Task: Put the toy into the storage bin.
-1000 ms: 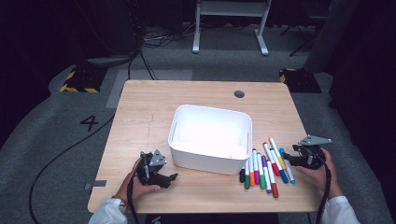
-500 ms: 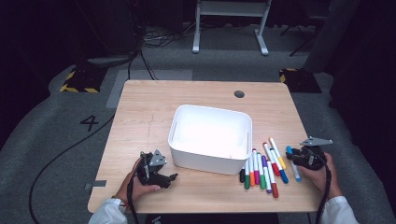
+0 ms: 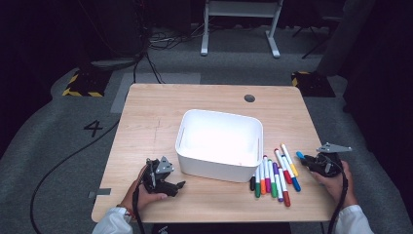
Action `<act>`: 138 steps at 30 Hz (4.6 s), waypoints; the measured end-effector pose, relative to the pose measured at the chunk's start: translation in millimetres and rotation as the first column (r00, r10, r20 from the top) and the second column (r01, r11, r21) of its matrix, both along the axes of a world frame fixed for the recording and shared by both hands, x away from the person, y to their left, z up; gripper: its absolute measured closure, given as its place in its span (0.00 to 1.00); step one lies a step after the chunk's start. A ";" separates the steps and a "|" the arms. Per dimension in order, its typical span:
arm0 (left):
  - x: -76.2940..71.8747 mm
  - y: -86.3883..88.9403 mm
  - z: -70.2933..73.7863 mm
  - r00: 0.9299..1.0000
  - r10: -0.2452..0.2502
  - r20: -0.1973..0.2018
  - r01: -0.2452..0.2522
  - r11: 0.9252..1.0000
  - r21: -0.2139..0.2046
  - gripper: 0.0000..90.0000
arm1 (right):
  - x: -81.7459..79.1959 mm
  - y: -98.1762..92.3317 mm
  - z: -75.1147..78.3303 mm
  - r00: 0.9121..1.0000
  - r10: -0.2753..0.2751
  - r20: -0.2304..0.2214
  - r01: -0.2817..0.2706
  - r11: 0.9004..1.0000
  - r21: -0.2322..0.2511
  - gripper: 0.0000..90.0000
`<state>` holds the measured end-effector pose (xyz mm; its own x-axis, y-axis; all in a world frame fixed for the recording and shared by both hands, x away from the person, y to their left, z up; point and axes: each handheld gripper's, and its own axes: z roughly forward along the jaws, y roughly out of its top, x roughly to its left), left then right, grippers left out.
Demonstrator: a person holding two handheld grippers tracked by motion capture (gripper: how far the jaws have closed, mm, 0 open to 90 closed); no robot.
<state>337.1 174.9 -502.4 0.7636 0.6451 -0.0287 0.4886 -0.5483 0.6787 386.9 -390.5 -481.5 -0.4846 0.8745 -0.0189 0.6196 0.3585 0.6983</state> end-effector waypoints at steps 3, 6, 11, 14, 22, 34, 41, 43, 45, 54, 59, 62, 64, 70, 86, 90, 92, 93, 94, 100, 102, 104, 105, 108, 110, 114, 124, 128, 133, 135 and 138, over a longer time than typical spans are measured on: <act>0.0 0.0 0.0 1.000 0.000 0.000 0.000 1.000 0.000 0.16 | -1.9 -1.3 6.2 1.000 0.004 0.024 -0.005 1.000 0.021 0.82; -0.1 0.0 0.1 1.000 0.000 -0.001 0.000 1.000 0.001 0.16 | -5.0 -0.1 14.3 0.999 0.016 0.047 -0.018 0.999 0.039 0.82; -0.1 -0.1 0.0 1.000 0.001 -0.001 -0.001 1.000 -0.002 0.16 | -9.6 2.8 27.8 0.995 0.046 0.084 -0.051 0.997 0.059 0.82; 0.0 0.0 0.1 1.000 0.000 -0.001 0.000 1.000 0.000 0.16 | -12.6 5.2 35.7 0.992 0.064 0.109 -0.071 0.996 0.062 0.82; 0.0 0.0 0.1 1.000 0.000 -0.001 0.000 1.000 0.001 0.16 | -17.0 13.5 67.4 0.980 0.091 0.175 -0.106 0.991 0.077 0.83; 0.0 0.0 0.1 1.000 0.000 -0.001 0.000 1.000 0.001 0.16 | -10.9 53.9 133.3 0.936 0.190 0.297 -0.218 0.974 0.064 0.82; 0.0 0.0 0.1 1.000 0.000 -0.001 0.000 1.000 0.001 0.16 | -7.5 85.7 154.9 0.907 0.269 0.326 -0.298 0.954 0.042 0.82; 0.0 0.0 0.1 1.000 0.000 -0.001 0.000 1.000 0.001 0.16 | -6.5 96.2 159.8 0.899 0.292 0.325 -0.321 0.946 0.037 0.82; -0.1 0.0 0.1 1.000 0.000 -0.001 0.000 1.000 -0.001 0.16 | -5.6 105.7 164.3 0.893 0.312 0.324 -0.338 0.941 0.026 0.82; 0.0 0.1 0.1 1.000 0.000 -0.001 0.000 1.000 0.001 0.16 | -4.8 149.8 180.6 0.860 0.388 0.333 -0.403 0.915 -0.026 0.82; 0.0 0.0 0.1 1.000 0.000 -0.001 0.000 1.000 0.001 0.16 | -2.4 171.9 183.4 0.834 0.437 0.338 -0.451 0.892 -0.041 0.82; 0.0 0.0 0.0 1.000 -0.001 0.000 0.001 1.000 -0.001 0.16 | -0.5 184.1 182.7 0.824 0.456 0.336 -0.469 0.882 -0.047 0.82; 0.0 0.1 0.1 1.000 0.000 -0.001 0.000 1.000 0.001 0.16 | 0.6 192.8 182.4 0.819 0.469 0.332 -0.483 0.875 -0.043 0.82; 0.0 0.0 0.0 1.000 0.000 0.000 0.000 1.000 0.000 0.16 | 4.1 214.4 177.5 0.804 0.504 0.317 -0.518 0.854 -0.043 0.82; 0.1 0.0 -0.1 1.000 -0.002 0.001 0.002 1.000 -0.002 0.16 | 7.4 265.5 143.0 0.781 0.615 0.110 -0.603 0.788 -0.121 0.82; 0.0 0.0 0.0 1.000 -0.001 0.000 0.001 1.000 -0.001 0.16 | 5.1 276.2 133.4 0.768 0.638 0.050 -0.626 0.765 -0.150 0.82; 0.1 0.0 -0.1 1.000 -0.002 0.001 0.002 1.000 -0.002 0.16 | 4.0 279.4 130.4 0.755 0.655 0.025 -0.643 0.748 -0.163 0.82; 0.0 0.0 0.0 1.000 -0.001 0.000 0.001 1.000 0.000 0.16 | 2.7 281.5 128.7 0.749 0.663 0.011 -0.651 0.739 -0.173 0.82; 0.0 0.0 0.0 1.000 -0.001 0.000 0.001 1.000 -0.001 0.16 | 1.7 283.0 127.1 0.743 0.670 0.008 -0.658 0.732 -0.179 0.82; 0.0 0.0 0.0 1.000 -0.001 0.000 0.001 1.000 -0.001 0.16 | -5.4 292.3 121.3 0.712 0.700 -0.048 -0.694 0.692 -0.199 0.82; 0.0 0.0 -0.1 1.000 -0.001 0.000 0.001 1.000 -0.001 0.16 | -6.9 294.6 119.5 0.698 0.713 -0.064 -0.708 0.674 -0.211 0.82; 0.0 0.0 0.1 1.000 -0.001 0.000 0.001 1.000 0.000 0.16 | -8.9 296.3 118.5 0.698 0.712 -0.077 -0.708 0.671 -0.222 0.82; 0.0 0.0 -0.1 1.000 -0.001 0.001 0.001 1.000 -0.001 0.16 | -8.9 296.5 118.6 0.697 0.713 -0.078 -0.710 0.670 -0.219 0.82; 0.1 0.0 -0.1 1.000 -0.002 0.001 0.002 1.000 -0.002 0.16 | -9.2 297.0 118.6 0.690 0.719 -0.082 -0.716 0.663 -0.217 0.82; 0.0 -0.1 -0.1 1.000 -0.002 0.001 0.002 1.000 -0.002 0.16 | -8.7 296.9 118.6 0.692 0.716 -0.087 -0.716 0.666 -0.210 0.82; 0.1 0.0 -0.1 1.000 -0.002 0.001 0.002 1.000 -0.001 0.16 | -6.9 295.9 118.9 0.703 0.708 -0.059 -0.702 0.679 -0.217 0.74; 0.0 -0.1 -0.1 1.000 -0.002 0.001 0.002 1.000 -0.002 0.17 | -7.7 275.5 127.9 0.750 0.661 0.015 -0.649 0.740 -0.179 0.61; 0.0 -0.1 -0.1 1.000 -0.002 0.001 0.002 1.000 -0.002 0.17 | -9.9 260.8 134.3 0.761 0.645 0.065 -0.632 0.761 -0.148 0.58; 0.0 -0.2 -0.1 1.000 -0.001 0.000 0.001 1.000 -0.003 0.16 | -13.5 239.9 140.8 0.782 0.611 0.121 -0.598 0.791 -0.127 0.54; 0.0 -0.2 -0.1 1.000 -0.002 0.001 0.002 1.000 -0.003 0.17 | -15.3 230.6 143.8 0.790 0.596 0.144 -0.584 0.803 -0.119 0.52; 0.0 -0.2 -0.1 1.000 -0.001 0.001 0.001 1.000 -0.003 0.16 | -18.6 216.2 147.6 0.803 0.570 0.172 -0.559 0.822 -0.111 0.51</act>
